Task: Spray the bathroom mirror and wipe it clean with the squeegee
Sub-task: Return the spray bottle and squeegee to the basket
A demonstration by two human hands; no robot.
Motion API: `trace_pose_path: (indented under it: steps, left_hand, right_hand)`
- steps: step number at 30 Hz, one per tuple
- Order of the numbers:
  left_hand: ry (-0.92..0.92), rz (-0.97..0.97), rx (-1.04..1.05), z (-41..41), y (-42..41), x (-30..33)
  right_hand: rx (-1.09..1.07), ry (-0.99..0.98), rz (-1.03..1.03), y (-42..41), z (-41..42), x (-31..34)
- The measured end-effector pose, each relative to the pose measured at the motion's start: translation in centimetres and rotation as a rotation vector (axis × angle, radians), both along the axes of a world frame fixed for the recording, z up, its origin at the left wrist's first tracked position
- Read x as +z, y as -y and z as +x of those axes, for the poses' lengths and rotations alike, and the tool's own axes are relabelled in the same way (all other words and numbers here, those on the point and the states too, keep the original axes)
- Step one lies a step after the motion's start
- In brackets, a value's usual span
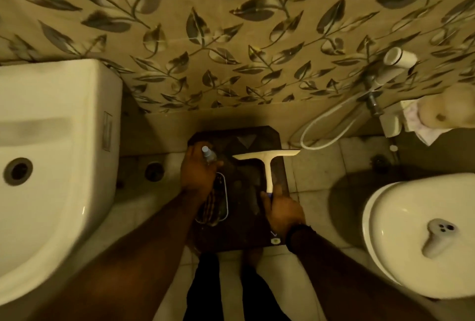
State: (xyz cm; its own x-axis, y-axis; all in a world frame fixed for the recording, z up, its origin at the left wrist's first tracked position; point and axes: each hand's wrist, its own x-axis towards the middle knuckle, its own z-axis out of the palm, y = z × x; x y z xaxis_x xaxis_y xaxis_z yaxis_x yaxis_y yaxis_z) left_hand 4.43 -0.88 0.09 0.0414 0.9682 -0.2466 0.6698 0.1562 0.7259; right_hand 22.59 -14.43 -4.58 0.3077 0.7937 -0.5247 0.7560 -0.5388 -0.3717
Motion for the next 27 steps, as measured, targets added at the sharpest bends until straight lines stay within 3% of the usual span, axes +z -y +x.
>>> trace_pose_path:
  steps: [3,10,27]
  left_hand:
    - [0.025,-0.087,0.014,-0.1,-0.5,-2.0]
    - [-0.017,-0.074,0.003,0.3,-1.4,-5.0]
    - [-0.035,-0.138,0.013,0.8,-2.3,-5.9]
  right_hand:
    - [0.012,-0.005,0.035,-0.8,-0.2,-1.4]
    - [0.002,-0.024,0.056,-2.1,-0.4,-4.2]
    - [-0.021,0.024,0.028,-2.6,-1.0,-6.2]
